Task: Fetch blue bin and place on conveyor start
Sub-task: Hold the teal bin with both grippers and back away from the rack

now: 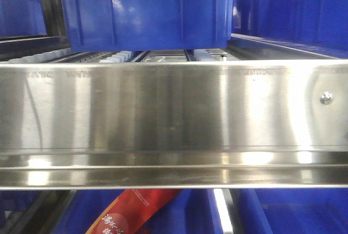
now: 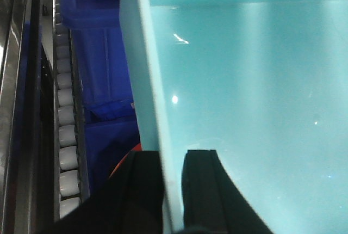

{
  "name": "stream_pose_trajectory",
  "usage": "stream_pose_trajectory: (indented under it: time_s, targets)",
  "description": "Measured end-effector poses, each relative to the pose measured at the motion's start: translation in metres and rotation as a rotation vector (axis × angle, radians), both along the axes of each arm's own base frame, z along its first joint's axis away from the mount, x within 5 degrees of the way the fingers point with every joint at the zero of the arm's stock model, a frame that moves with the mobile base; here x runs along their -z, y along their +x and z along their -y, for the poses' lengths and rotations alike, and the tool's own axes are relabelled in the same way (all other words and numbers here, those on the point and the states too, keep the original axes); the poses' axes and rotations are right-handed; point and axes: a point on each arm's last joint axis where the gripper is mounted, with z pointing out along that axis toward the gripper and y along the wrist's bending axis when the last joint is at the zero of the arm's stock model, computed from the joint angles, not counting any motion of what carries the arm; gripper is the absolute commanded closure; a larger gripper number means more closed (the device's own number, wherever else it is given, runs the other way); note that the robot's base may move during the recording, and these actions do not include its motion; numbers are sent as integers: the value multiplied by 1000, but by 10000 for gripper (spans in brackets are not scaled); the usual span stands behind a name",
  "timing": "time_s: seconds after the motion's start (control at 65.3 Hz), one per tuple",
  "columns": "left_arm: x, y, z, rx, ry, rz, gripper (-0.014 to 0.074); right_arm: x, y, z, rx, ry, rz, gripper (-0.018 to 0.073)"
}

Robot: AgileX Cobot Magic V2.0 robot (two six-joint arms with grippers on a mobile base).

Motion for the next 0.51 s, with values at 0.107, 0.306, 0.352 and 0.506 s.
stream_pose_trajectory:
  time_s: [0.107,0.306,0.352,0.506]
  targets:
    - [0,0,0,0,0,0,708,0,0,0,0,0,0,711]
    - [0,0,0,0,0,0,708,0,0,0,0,1,4,711]
    - [0,0,0,-1,2,2,708,0,0,0,-1,0,4,711]
    - [0,0,0,-1,2,2,708,-1,0,0,0,1,8,711]
